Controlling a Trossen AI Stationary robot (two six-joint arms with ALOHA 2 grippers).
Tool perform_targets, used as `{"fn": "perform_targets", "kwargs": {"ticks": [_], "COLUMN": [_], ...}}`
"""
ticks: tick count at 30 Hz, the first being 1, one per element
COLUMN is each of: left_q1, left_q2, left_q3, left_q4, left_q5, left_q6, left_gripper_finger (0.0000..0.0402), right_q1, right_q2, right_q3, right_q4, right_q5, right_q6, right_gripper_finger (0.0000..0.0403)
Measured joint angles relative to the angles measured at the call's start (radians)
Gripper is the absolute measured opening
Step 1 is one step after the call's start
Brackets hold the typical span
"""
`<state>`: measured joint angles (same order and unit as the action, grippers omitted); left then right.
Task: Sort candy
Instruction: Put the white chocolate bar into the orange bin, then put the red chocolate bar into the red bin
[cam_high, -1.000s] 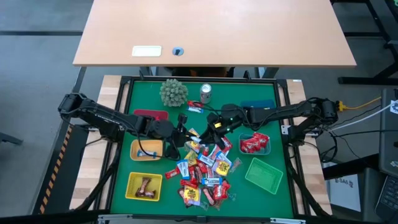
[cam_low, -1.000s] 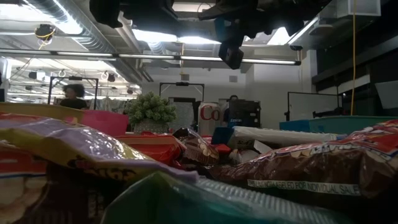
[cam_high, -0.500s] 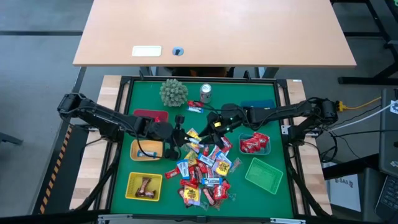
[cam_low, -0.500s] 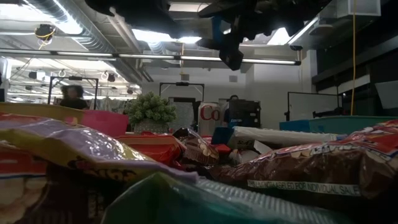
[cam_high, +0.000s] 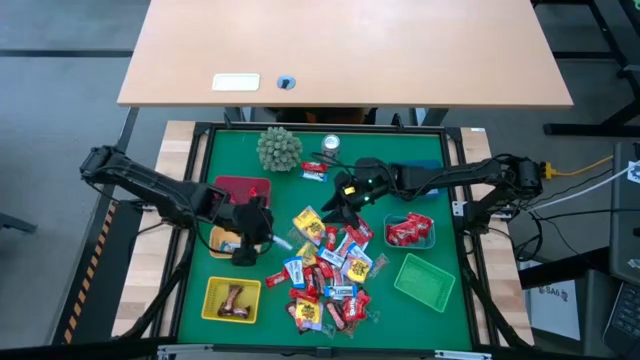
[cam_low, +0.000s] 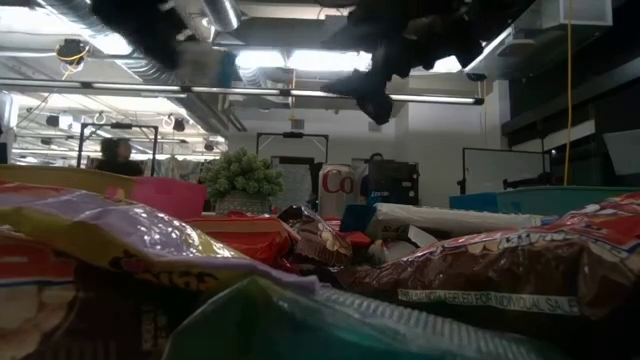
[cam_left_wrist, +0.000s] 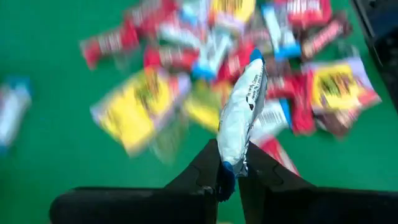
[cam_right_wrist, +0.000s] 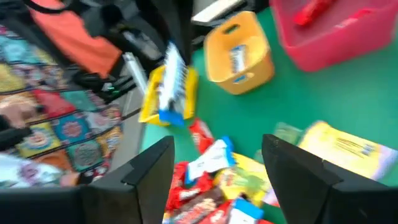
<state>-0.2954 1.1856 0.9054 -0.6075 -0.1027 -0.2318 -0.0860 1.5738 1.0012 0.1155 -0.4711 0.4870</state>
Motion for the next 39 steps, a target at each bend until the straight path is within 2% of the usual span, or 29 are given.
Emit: {"fn": "perform_targets", "kwargs": {"ticks": [8, 11, 14, 23, 28, 33, 39], "left_q1": [-0.061, -0.085, -0.096, -0.100, -0.100, -0.100, -0.100], "left_q2": [-0.045, -0.043, -0.042, -0.041, -0.041, -0.041, -0.041], "left_q3": [0.000, 0.000, 0.000, 0.000, 0.000, 0.000, 0.000], "left_q4": [-0.409, -0.530, -0.581, -0.588, -0.589, -0.588, -0.553], "left_q5": [0.025, 0.026, 0.026, 0.013, 0.008, 0.005, -0.080], "left_q6": [-0.382, -0.462, -0.473, -0.520, -0.606, -0.627, -0.626], "left_gripper_finger": [0.0024, 0.0024, 0.0024, 0.0030, 0.0058, 0.0092, 0.0113], "right_q1": [0.000, 0.000, 0.000, 0.000, 0.000, 0.000, 0.001], "right_q2": [0.000, 0.000, 0.000, 0.000, 0.000, 0.000, 0.000], "right_q3": [0.000, 0.000, 0.000, 0.000, 0.000, 0.000, 0.000], "right_q4": [-0.132, -0.173, -0.209, -0.233, -0.233, -0.233, -0.252], "right_q5": [0.173, 0.235, 0.283, 0.330, 0.330, 0.330, 0.362], "right_q6": [-0.033, -0.033, -0.034, -0.034, -0.034, -0.033, -0.032], "right_gripper_finger": [0.0239, 0.0238, 0.0238, 0.0238, 0.0238, 0.0238, 0.0238]}}
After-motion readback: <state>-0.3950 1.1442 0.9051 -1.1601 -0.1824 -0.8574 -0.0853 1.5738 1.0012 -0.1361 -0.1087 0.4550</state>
